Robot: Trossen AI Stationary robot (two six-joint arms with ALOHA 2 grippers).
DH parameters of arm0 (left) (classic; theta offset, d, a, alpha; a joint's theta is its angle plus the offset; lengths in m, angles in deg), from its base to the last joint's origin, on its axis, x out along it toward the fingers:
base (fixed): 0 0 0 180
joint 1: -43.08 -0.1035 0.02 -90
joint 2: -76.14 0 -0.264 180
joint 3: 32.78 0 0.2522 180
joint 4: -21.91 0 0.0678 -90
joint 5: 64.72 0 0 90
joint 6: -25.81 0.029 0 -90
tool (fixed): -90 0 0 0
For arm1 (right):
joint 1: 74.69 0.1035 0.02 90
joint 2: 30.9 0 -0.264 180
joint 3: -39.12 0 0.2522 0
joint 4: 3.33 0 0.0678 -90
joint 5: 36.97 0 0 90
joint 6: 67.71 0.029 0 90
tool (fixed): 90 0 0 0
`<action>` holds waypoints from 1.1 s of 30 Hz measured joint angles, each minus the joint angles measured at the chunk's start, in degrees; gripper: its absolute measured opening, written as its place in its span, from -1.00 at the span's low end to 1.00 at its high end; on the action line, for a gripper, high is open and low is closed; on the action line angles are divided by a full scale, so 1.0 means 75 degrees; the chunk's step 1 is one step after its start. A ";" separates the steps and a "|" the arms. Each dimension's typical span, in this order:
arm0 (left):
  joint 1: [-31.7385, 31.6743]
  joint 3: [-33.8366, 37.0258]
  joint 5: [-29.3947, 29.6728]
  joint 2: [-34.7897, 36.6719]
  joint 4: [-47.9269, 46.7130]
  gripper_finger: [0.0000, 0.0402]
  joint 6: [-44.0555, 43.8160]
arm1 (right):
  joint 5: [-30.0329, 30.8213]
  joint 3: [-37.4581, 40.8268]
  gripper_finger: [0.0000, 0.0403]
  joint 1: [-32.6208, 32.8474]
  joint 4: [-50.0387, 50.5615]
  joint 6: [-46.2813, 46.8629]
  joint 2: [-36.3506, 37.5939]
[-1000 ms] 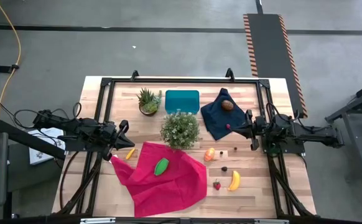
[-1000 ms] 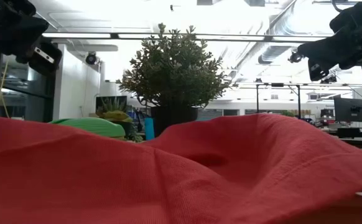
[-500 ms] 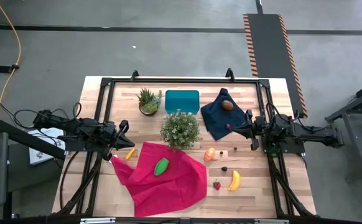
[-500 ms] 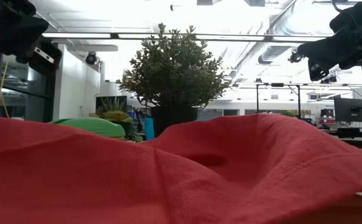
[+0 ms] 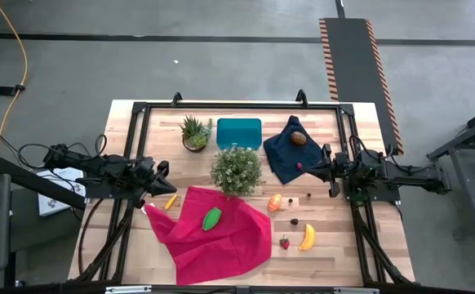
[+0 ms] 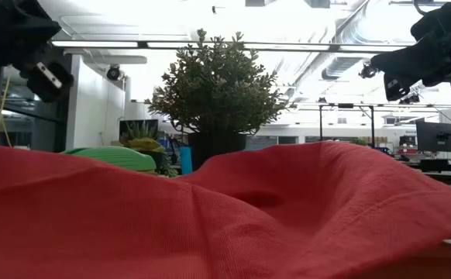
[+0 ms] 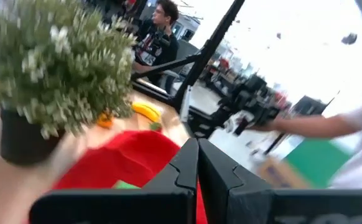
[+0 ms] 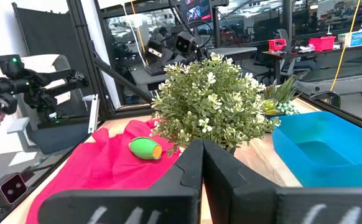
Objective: Pick and placing Produce into tupperware
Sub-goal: Put the red cherry into the blue bin
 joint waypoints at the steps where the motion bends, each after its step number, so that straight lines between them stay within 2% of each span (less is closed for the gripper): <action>1: -0.0001 0.0001 0.0000 0.0001 0.0001 -1.00 -0.0464 | 0.0004 0.0002 -1.00 0.0000 0.0000 0.0010 0.0000; 5: 0.0000 -0.0001 0.0044 0.0002 0.0019 -1.00 -0.1999 | 0.0135 0.0000 -1.00 0.0003 -0.0047 0.0577 -0.0002; 7: -0.0001 0.0002 0.0064 0.0000 0.0016 -1.00 -0.2483 | 0.0136 0.0002 -1.00 0.0005 -0.0246 0.1885 -0.0003; 10: 0.0000 0.0001 0.0361 0.0001 0.0019 -1.00 -0.2584 | 0.0304 0.0001 -1.00 0.0006 -0.0746 0.4056 -0.0003; 17: -0.0001 0.0000 0.1413 0.0001 0.0103 -1.00 -0.2590 | 0.1536 0.0001 -1.00 0.0004 -0.1378 0.8307 -0.0003; 22: -0.0003 0.0000 0.2047 -0.0001 0.0306 -1.00 -0.2593 | 0.2744 0.0000 -1.00 0.0000 -0.1263 0.8609 -0.0003; 27: -0.0001 0.0000 0.2432 0.0002 0.0419 -1.00 -0.2602 | 0.2948 0.0000 -1.00 0.0001 -0.1293 0.8896 -0.0003; 30: 0.0000 -0.0001 0.2462 -0.0001 0.0418 -1.00 -0.2544 | 0.3380 0.0000 -1.00 0.0003 -0.1372 0.9363 -0.0003; 31: 0.0000 0.0001 0.2507 -0.0001 0.0418 -1.00 -0.2544 | 0.3602 -0.0014 -1.00 0.0003 -0.1528 0.9364 -0.0003; 33: 0.0000 0.0001 0.2663 -0.0001 0.0415 -1.00 -0.2541 | 0.3681 -0.0171 -1.00 0.0002 -0.1956 0.8516 -0.0090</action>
